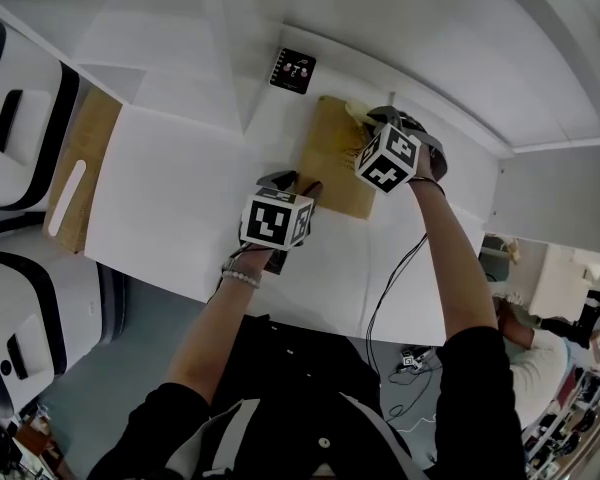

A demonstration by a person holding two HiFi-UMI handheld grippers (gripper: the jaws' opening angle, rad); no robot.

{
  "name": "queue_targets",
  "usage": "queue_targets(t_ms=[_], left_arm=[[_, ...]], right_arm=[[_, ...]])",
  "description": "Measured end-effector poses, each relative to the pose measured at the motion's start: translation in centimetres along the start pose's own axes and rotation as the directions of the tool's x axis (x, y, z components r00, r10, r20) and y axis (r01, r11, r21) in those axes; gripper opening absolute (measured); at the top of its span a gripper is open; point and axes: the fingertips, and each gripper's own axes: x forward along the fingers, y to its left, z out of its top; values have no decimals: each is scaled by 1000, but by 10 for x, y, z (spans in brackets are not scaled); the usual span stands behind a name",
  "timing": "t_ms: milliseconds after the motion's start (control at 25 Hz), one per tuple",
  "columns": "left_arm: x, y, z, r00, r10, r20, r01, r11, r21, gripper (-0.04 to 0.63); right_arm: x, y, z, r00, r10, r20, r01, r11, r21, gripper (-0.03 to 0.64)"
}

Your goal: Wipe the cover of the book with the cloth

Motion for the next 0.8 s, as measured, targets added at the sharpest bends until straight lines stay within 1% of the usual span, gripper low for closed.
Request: queue_targets(t_ms=[160, 360, 560, 680, 800], left_arm=[[-1, -1, 0, 1000, 3, 1, -3, 1000, 0, 210], [0, -1, 0, 1000, 7, 3, -7, 1000, 0, 212], [0, -1, 0, 1000, 9, 3, -9, 1000, 0, 210], [0, -1, 0, 1000, 10, 2, -10, 1000, -1, 210], [0, 0, 0, 1000, 5, 3, -5, 1000, -7, 210]], right_arm=[[-7, 13, 6, 1000, 24, 7, -23, 993, -115, 34], [-15, 32, 14, 999, 43, 21, -36, 967, -250, 34], [-27, 59, 26, 995, 79, 56, -56, 941, -335, 34], [-36, 75, 31, 989, 126, 72, -90, 922, -377, 34], [-45, 90, 32, 978, 192, 77, -145, 903, -403, 35]])
